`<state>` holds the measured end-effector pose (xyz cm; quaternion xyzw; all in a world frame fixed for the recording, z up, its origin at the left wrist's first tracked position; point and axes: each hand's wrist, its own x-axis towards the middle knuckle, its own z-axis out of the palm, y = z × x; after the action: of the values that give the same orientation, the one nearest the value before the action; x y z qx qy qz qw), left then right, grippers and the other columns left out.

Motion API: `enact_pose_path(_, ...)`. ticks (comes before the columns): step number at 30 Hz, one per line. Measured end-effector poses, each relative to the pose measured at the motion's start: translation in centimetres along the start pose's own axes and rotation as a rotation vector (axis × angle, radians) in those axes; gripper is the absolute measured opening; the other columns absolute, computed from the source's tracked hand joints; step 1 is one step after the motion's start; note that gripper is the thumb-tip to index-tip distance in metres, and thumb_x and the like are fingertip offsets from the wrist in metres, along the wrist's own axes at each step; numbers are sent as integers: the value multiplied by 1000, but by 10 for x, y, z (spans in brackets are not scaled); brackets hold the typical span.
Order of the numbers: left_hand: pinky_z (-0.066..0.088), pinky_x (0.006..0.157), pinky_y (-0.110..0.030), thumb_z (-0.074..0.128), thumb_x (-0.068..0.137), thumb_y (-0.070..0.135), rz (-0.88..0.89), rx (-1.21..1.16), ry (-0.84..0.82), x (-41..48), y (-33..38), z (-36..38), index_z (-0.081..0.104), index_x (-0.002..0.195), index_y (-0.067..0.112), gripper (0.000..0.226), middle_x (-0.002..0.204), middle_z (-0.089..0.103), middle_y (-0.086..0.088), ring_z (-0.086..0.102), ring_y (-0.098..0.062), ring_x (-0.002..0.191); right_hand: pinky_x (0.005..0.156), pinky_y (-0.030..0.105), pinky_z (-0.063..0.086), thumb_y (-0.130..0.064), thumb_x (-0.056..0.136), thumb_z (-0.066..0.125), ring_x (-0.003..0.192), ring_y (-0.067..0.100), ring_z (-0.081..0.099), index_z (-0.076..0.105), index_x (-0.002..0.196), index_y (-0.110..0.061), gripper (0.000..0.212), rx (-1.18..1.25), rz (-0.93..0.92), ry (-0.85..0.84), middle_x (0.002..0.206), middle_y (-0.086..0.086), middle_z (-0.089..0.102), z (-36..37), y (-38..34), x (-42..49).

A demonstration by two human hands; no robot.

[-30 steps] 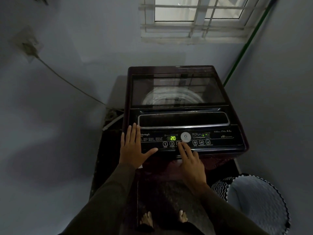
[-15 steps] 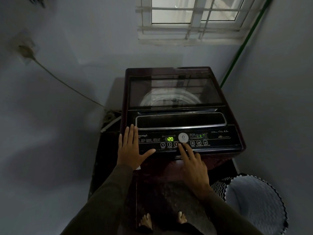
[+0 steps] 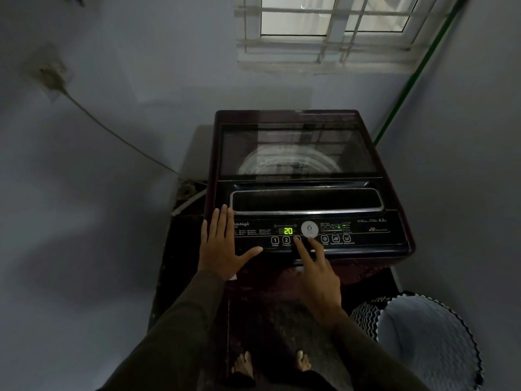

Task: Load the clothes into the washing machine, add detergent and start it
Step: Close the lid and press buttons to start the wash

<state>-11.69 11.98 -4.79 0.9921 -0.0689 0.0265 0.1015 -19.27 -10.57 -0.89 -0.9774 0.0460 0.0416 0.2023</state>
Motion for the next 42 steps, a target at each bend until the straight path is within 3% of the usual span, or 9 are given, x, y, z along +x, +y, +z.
enact_pose_path(12, 7, 123, -53, 19, 74, 95, 6, -19, 2, -1, 0, -1, 2, 157, 8, 122, 166, 2, -9, -3, -23, 153, 69, 20, 42, -13, 90, 58, 128, 19, 48, 8, 155, -39, 86, -8, -7, -1, 162, -7, 5, 2, 0, -4)
enact_pose_path(20, 6, 123, -52, 21, 74, 95, 10, -25, 4, -1, 0, -1, 2, 157, 8, 121, 166, 1, -8, -4, -22, 153, 63, 16, 41, -12, 88, 61, 123, 18, 52, 6, 155, -39, 91, -54, -32, -17, 163, -6, 6, -1, 5, -6)
enact_pose_path(25, 5, 123, -53, 22, 75, 94, 18, -47, 16, -1, -1, 1, 2, 157, 8, 121, 166, -1, -8, -5, -22, 153, 71, 24, 51, -26, 89, 64, 123, 17, 48, 10, 155, -37, 85, -101, -48, -8, 160, -8, 10, -7, 13, -3)
enact_pose_path(29, 4, 123, -53, 23, 75, 94, 15, -58, 12, -1, -1, 1, 0, 157, 9, 120, 166, -3, -7, -6, -21, 153, 74, 31, 58, -23, 87, 64, 121, 19, 49, 14, 155, -32, 85, -117, 11, 6, 158, -7, 14, -13, 30, -1)
enact_pose_path(35, 3, 123, -52, 22, 74, 94, 7, -46, -12, -1, -1, 1, -5, 157, 11, 120, 166, -8, -5, -12, -19, 152, 81, 38, 58, -28, 90, 57, 126, 22, 45, 15, 156, -27, 79, -134, 62, 11, 162, -7, 12, -22, 45, -1)
enact_pose_path(42, 4, 123, -53, 21, 74, 94, 12, -48, -2, -1, -1, 1, -3, 157, 10, 121, 166, -5, -6, -9, -20, 152, 77, 32, 56, -23, 89, 57, 123, 21, 49, 11, 157, -26, 82, -149, 56, 15, 163, -7, 8, -20, 47, -1)
